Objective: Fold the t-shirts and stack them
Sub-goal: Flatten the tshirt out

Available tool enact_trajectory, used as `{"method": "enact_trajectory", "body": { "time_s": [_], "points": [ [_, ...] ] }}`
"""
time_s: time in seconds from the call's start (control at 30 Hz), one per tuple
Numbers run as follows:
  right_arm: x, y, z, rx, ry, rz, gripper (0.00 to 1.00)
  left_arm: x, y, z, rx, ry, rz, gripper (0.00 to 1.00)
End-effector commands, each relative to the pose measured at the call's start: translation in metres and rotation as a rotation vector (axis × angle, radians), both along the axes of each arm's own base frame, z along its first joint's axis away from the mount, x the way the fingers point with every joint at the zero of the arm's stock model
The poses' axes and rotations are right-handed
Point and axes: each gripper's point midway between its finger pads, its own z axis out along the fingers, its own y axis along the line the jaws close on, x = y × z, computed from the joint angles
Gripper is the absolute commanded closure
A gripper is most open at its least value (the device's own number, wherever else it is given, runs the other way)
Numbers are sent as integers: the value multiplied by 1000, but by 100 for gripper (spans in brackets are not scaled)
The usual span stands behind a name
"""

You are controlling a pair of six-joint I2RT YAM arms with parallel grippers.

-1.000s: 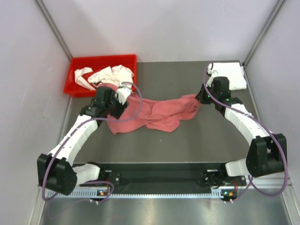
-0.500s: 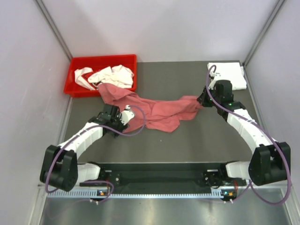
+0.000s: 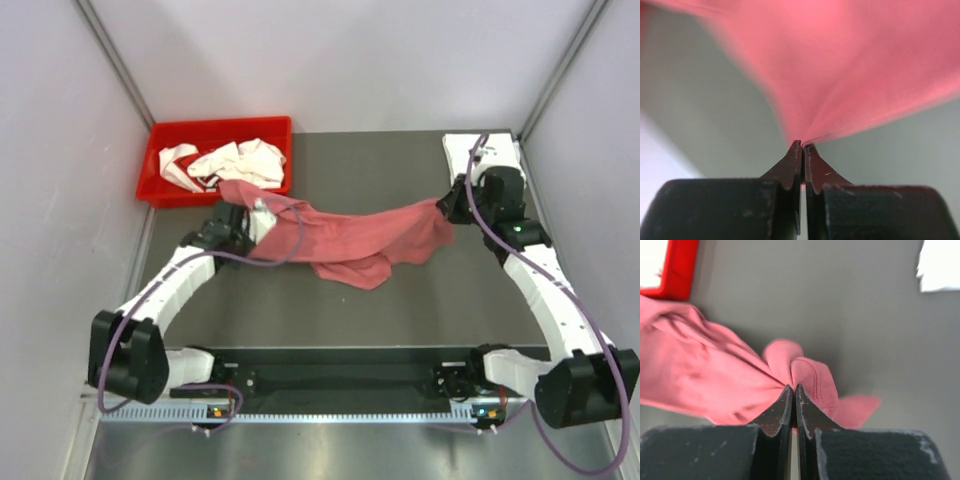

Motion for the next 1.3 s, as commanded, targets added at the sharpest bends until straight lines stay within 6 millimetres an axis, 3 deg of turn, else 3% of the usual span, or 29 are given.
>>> {"method": "enact_trajectory", "body": {
  "time_s": [0.0,0.03,0.07,0.1,0.13,0.17,0.2,0.23,0.3,0.33,0.43,0.53,0.63,0.73,0.77,0.83,0.87,0.9,0.93,0.97,1.0,1.07,1.17,1.2,1.27],
  "points": [
    [-5,-13,117,9,-275,-26,100,42,13,133,-81,-297,132,100],
    [-11,-16,133,7,-302,-34,100,45,17,157,-89,-338,147,100],
    [-17,-19,151,9,-342,-42,100,53,24,208,-110,-442,174,100],
    [-32,-22,188,18,-433,-50,100,48,31,226,-100,-455,192,100],
    [-40,-27,202,16,-463,-72,100,49,37,270,-118,-551,210,100],
    [-49,-30,216,16,-497,-82,100,45,40,289,-118,-588,221,100],
    [-69,-34,245,25,-574,-95,100,40,44,308,-119,-629,237,100],
    [-79,-38,253,22,-593,-113,100,31,46,339,-134,-686,239,100],
    [-112,-43,285,32,-686,-122,100,16,48,370,-161,-753,247,100],
    [-122,-47,290,27,-698,-137,100,5,50,393,-177,-801,248,100],
    [-152,-58,306,16,-749,-180,100,-9,53,427,-198,-883,257,100],
    [-158,-67,306,0,-748,-224,100,-3,53,431,-194,-887,251,100],
    [-137,-66,295,-10,-701,-228,100,19,48,419,-183,-860,238,100],
    [-97,-59,286,-23,-651,-207,100,50,43,408,-177,-843,235,100],
    [-70,-56,275,-36,-600,-198,100,58,42,405,-176,-836,239,100],
    [-48,-53,287,-37,-611,-192,100,83,39,404,-178,-837,252,100],
    [-20,-50,277,-47,-563,-190,100,91,39,404,-178,-840,264,100],
    [-15,-45,296,-31,-600,-163,100,99,40,408,-180,-854,277,100],
    [-5,-45,301,-25,-602,-164,100,112,39,411,-182,-861,287,100],
    [20,-42,293,-27,-567,-159,100,118,39,414,-187,-871,298,100],
    [21,-43,317,-8,-617,-159,100,122,41,430,-203,-917,319,100],
    [40,-45,338,8,-651,-171,100,140,42,431,-200,-930,344,100],
    [60,-55,352,18,-667,-205,100,153,51,454,-208,-1006,394,100],
    [52,-58,373,25,-707,-215,100,156,53,460,-215,-1028,402,100],
    [52,-67,384,23,-727,-238,100,157,55,477,-236,-1079,412,100]
  ]
}}
